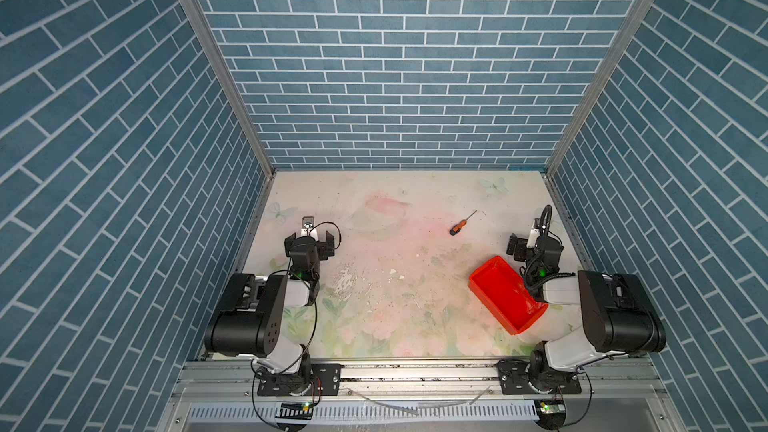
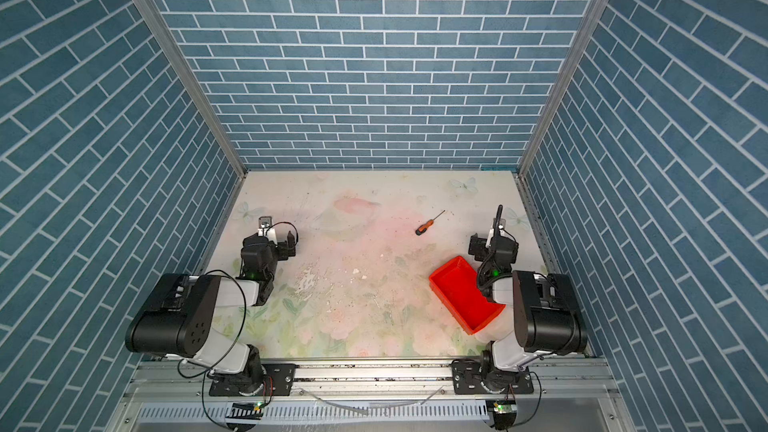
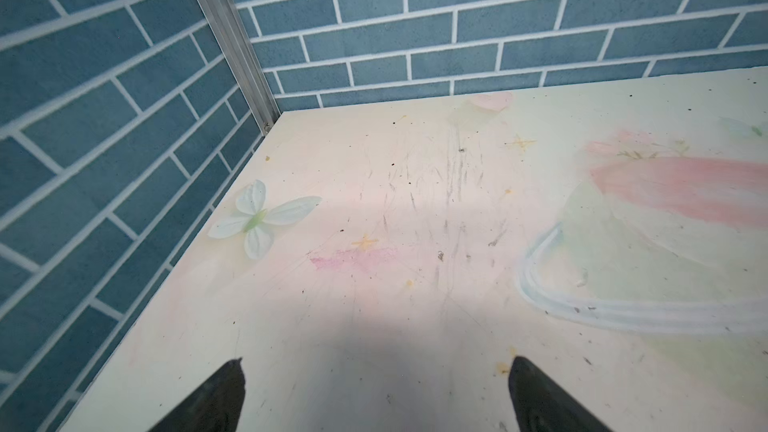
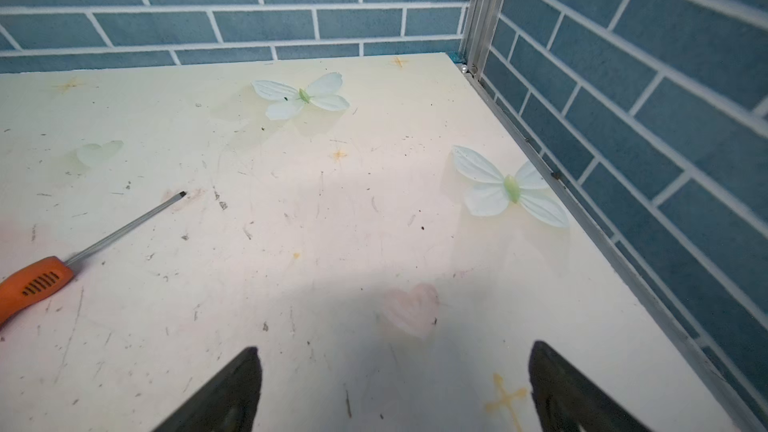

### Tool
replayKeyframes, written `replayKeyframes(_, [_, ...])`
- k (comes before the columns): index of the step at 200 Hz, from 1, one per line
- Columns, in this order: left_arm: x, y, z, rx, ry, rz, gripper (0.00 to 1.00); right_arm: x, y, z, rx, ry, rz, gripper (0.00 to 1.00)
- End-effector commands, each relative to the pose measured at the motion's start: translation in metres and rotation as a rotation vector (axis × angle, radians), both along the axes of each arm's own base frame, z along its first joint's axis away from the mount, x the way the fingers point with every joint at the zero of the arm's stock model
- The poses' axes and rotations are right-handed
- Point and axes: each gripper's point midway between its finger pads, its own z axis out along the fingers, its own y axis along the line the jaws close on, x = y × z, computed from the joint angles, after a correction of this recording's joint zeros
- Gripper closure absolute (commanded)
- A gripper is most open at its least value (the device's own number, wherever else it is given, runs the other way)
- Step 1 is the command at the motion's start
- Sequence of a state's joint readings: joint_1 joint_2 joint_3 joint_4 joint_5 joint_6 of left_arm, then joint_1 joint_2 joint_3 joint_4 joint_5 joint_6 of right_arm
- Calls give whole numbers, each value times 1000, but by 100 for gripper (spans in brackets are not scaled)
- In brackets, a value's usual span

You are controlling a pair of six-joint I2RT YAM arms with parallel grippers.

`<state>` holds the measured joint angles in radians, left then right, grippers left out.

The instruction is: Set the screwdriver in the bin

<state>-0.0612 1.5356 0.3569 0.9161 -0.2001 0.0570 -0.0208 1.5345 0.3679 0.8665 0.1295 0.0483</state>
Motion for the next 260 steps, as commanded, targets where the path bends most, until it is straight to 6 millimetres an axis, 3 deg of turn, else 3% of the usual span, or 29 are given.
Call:
replayKeyframes(1, [3, 2, 4, -2, -7, 3, 0, 7, 0, 7, 19, -21, -2, 1])
replayKeyframes(164, [3, 1, 3, -3, -5, 1, 0, 7, 0, 8, 19, -23, -1, 1])
replayKeyframes(195, [-2, -10, 7, 13, -41, -60, 0, 6, -1, 9, 16, -27, -10, 1])
replayKeyframes(229, [-13, -22, 32, 51, -85, -102, 0, 2, -6, 21, 11, -47, -38, 1])
replayKeyframes(260, [-26, -39, 72, 80, -120, -177, 0, 0, -3, 40, 6, -33, -26, 1])
